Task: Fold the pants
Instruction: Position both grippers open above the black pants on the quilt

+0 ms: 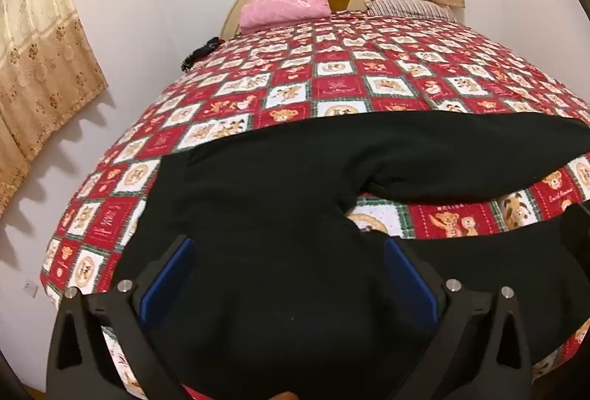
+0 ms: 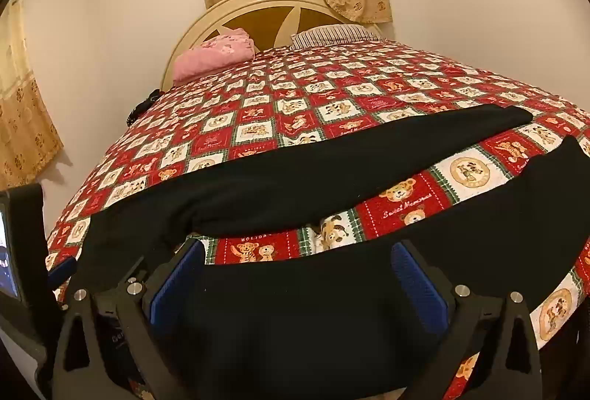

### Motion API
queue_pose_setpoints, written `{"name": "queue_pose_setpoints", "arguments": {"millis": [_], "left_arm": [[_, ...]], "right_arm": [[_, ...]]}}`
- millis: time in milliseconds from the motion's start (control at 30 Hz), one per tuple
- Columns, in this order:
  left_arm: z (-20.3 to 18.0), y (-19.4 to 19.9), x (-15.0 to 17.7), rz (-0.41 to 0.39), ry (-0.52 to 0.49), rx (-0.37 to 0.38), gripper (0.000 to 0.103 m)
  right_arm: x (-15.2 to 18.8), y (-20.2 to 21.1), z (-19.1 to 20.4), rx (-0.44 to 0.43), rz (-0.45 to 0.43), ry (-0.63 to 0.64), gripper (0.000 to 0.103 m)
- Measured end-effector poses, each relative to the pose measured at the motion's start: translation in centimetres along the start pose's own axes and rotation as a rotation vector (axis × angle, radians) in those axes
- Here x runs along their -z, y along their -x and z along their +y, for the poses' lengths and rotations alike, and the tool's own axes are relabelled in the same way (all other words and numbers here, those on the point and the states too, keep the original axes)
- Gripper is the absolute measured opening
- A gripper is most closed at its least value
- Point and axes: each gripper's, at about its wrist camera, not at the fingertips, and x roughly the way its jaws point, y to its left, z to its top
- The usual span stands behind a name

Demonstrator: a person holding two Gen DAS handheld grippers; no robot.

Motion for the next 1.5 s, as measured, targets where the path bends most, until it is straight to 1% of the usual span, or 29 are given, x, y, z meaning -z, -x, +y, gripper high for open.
{"name": "queue_pose_setpoints", "arguments": {"millis": [100,133,233,467,767,1500], "left_arm": [[-0.2,0.1,0.0,0.002,0.009,-0.008,0.103],[-0.3,0.0,0.5,0.011,0.003,0.014,0.103],[0.5,-0.4,0.8,0.032,0.022,0.041,0.103],[1.2,-0.2,1.2,0.045,0.040,0.061,0.103],[1.5,-0.1,1.5,0.042,0.043,0.059,0.103],[1.1,-0.2,1.8,0.055,0.042,0.062,0.103]], "right_arm": [[0.1,0.1,0.1,-0.008,0.004,-0.004,0.102],[0.1,0.1,0.2,0.001,0.003,0.000,0.102],[-0.1,0.1,0.1,0.007,0.004,0.003,0.102],[0.0,0.8,-0.1,0.004,-0.007,0.008,0.102],[0.4,1.3,1.0,0.014,-0.017,0.027,0.102],[0.8,1.0,0.8,0.010,-0.007,0.012,0.102]]}}
